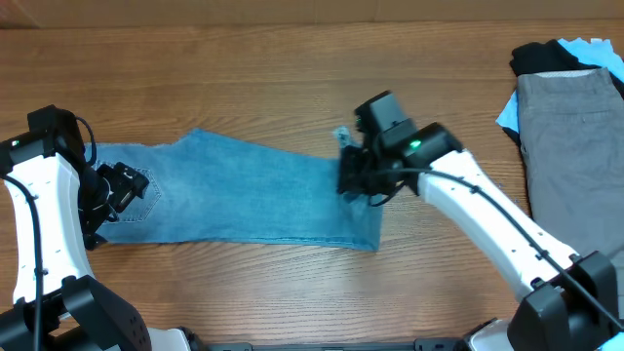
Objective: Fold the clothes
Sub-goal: 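Fold the hem leftward over the leg toward the left gripper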
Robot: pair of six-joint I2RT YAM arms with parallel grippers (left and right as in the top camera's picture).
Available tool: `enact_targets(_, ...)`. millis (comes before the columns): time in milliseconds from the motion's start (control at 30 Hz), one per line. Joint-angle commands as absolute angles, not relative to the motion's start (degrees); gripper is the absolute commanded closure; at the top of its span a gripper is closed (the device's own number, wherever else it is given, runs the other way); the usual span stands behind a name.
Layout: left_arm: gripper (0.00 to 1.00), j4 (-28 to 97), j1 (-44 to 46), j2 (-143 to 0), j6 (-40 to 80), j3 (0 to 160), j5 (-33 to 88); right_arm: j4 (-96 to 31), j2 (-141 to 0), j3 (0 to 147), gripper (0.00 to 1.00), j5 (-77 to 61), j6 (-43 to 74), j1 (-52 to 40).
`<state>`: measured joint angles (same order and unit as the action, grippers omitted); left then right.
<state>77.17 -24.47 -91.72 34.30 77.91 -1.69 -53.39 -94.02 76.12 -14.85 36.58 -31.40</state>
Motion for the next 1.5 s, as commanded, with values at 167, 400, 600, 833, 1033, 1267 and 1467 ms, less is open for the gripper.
enact_targets(167, 0.00, 77.71, -24.32, -91.59, 33.39, 77.60, -1.43, -49.28, -94.39, 77.25, 0.96, -14.46, 42.30, -38.09)
enact_targets(400, 0.00, 77.78, -24.32, -91.59, 33.39, 77.60, -1.41, -45.63, -98.61, 77.23, 0.96, -17.85, 43.77, -40.53)
enact_targets(600, 0.00, 77.82, -24.32, -91.59, 33.34, 77.60, -1.45, -39.00, -100.79, 77.23, 0.96, -19.16, 46.54, -42.48)
enact_targets(833, 0.00, 77.76, -24.32, -91.59, 33.19, 77.60, -1.45, -38.00, -103.59, 77.23, 0.96, -18.96, 46.52, -42.65)
enact_targets(1033, 0.00, 77.84, -24.32, -91.59, 33.17, 77.60, -1.45, -31.18, -104.18, 77.23, 0.89, -19.75, 46.57, -42.70)
enact_targets(1267, 0.00, 77.97, -24.32, -91.59, 33.17, 77.60, -1.45, -30.55, -104.18, 77.23, 0.66, -19.62, 46.72, -42.70)
enact_targets(1467, 0.00, 77.97, -24.32, -91.59, 33.17, 77.60, -1.45, -30.46, -104.18, 77.23, 0.65, -19.66, 46.70, -42.70)
